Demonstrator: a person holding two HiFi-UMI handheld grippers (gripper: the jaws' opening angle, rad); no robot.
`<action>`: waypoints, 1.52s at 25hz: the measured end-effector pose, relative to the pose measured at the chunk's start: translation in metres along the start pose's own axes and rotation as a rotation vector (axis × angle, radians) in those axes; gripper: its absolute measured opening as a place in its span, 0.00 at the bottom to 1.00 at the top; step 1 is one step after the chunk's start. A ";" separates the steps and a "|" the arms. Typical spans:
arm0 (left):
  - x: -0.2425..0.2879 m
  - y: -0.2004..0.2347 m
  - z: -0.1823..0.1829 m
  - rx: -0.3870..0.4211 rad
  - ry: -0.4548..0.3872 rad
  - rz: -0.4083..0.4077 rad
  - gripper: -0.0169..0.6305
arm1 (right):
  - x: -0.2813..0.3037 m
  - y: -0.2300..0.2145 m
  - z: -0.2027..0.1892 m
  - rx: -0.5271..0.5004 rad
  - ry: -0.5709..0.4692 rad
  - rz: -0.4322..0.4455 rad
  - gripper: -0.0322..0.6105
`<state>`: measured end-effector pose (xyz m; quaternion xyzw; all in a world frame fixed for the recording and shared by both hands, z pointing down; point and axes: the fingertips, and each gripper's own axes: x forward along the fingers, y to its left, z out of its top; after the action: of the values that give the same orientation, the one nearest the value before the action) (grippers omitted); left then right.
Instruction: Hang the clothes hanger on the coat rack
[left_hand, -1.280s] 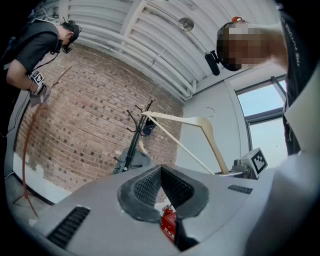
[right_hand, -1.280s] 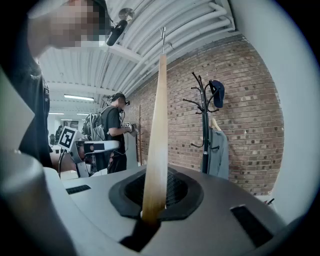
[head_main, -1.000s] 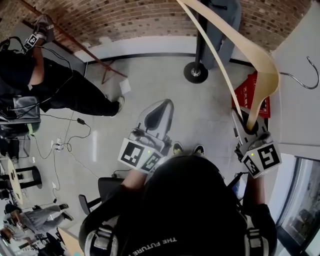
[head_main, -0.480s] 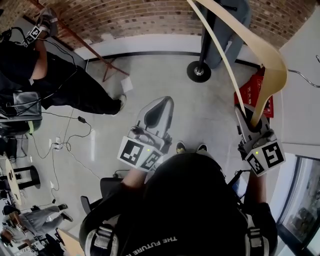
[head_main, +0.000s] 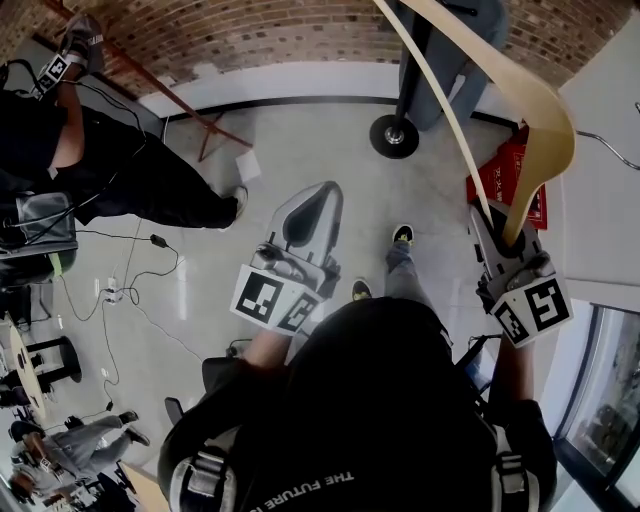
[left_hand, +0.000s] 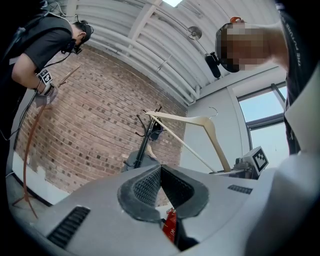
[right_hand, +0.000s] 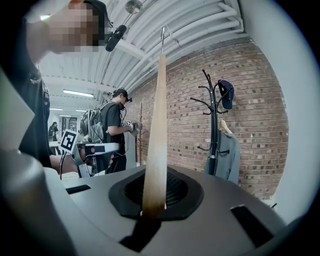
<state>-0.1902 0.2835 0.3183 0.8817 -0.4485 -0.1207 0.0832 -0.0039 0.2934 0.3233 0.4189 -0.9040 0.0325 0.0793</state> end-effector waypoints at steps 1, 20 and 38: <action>0.004 0.002 -0.001 0.000 0.000 0.000 0.05 | 0.003 -0.004 -0.001 -0.002 0.000 -0.001 0.10; 0.187 0.054 -0.010 0.028 0.033 0.024 0.05 | 0.102 -0.173 0.007 0.033 -0.004 0.026 0.10; 0.341 0.056 -0.036 0.049 0.050 0.022 0.05 | 0.143 -0.305 -0.002 0.006 0.022 0.083 0.10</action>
<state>-0.0291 -0.0238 0.3194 0.8813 -0.4586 -0.0868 0.0741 0.1383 -0.0111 0.3476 0.3810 -0.9195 0.0429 0.0866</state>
